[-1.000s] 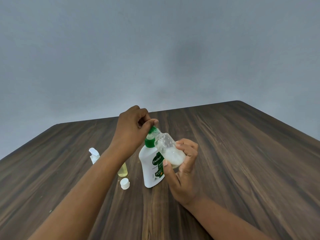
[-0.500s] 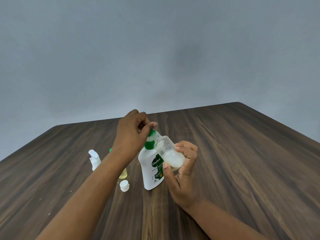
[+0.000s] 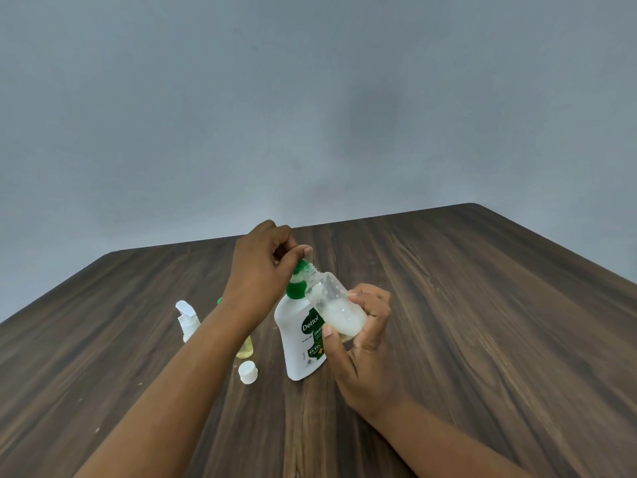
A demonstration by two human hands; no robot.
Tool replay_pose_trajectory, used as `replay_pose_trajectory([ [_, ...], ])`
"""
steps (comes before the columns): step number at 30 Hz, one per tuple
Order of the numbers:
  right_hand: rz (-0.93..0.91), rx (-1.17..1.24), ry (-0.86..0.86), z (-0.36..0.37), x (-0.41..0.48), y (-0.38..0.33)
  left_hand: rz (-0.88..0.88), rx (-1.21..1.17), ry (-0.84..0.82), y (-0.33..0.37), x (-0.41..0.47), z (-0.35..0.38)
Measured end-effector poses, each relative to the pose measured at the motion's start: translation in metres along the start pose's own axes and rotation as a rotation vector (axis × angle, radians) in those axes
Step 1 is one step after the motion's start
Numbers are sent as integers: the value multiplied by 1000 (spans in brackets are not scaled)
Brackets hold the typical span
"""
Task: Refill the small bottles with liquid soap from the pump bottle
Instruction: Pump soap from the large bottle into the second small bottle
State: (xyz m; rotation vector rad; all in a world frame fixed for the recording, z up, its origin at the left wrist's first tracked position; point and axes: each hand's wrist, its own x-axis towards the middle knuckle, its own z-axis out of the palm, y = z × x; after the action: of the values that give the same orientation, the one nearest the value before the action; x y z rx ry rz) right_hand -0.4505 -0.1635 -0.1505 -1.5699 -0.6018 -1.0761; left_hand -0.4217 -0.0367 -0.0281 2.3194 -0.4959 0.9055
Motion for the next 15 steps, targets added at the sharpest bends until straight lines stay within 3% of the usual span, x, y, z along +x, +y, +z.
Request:
replay_pose_trajectory([
  [7, 3, -9, -3, 1, 0, 1, 51, 35, -99, 4, 11, -8],
  [15, 7, 17, -8, 0, -2, 1, -2, -19, -25, -2, -3, 1],
])
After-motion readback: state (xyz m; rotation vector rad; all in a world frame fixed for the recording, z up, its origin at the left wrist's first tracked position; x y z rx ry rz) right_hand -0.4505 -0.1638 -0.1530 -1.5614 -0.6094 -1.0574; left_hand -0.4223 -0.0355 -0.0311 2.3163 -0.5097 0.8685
